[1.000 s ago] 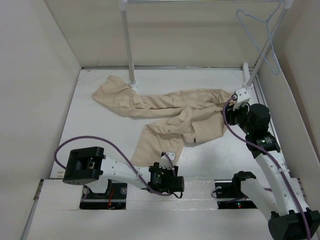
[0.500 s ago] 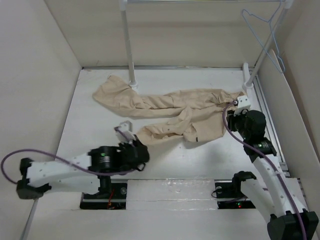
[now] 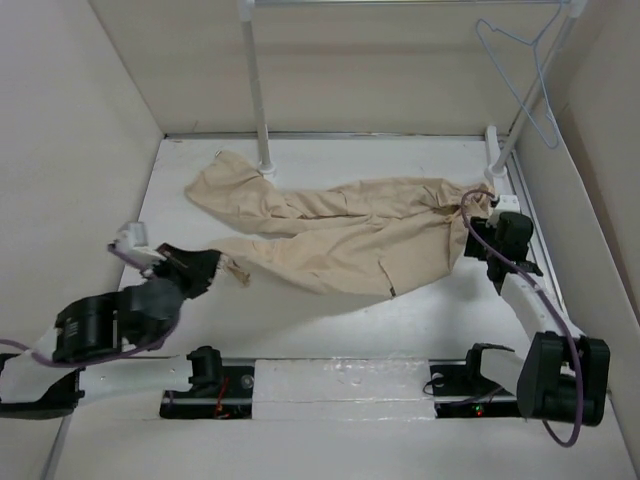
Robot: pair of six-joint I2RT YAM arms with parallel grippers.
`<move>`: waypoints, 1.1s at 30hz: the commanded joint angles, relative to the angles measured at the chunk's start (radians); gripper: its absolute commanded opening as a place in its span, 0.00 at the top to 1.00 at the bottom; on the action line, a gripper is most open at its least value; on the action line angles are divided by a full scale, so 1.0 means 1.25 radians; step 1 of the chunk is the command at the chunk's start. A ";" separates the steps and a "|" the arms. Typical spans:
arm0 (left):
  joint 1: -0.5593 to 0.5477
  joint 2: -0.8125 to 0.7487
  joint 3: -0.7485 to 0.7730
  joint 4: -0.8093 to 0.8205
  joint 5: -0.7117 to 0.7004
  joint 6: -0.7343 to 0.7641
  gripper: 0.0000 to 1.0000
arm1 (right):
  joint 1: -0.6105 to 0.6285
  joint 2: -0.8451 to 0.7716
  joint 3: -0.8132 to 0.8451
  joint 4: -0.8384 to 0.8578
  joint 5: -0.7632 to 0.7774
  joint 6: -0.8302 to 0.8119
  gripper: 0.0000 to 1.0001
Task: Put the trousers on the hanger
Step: Flatten out the trousers at the center of the board, then fold the trousers at the center of the board.
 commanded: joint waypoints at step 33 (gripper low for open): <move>0.003 -0.059 0.087 0.318 -0.255 0.419 1.00 | -0.007 0.200 0.009 0.233 -0.114 0.156 0.26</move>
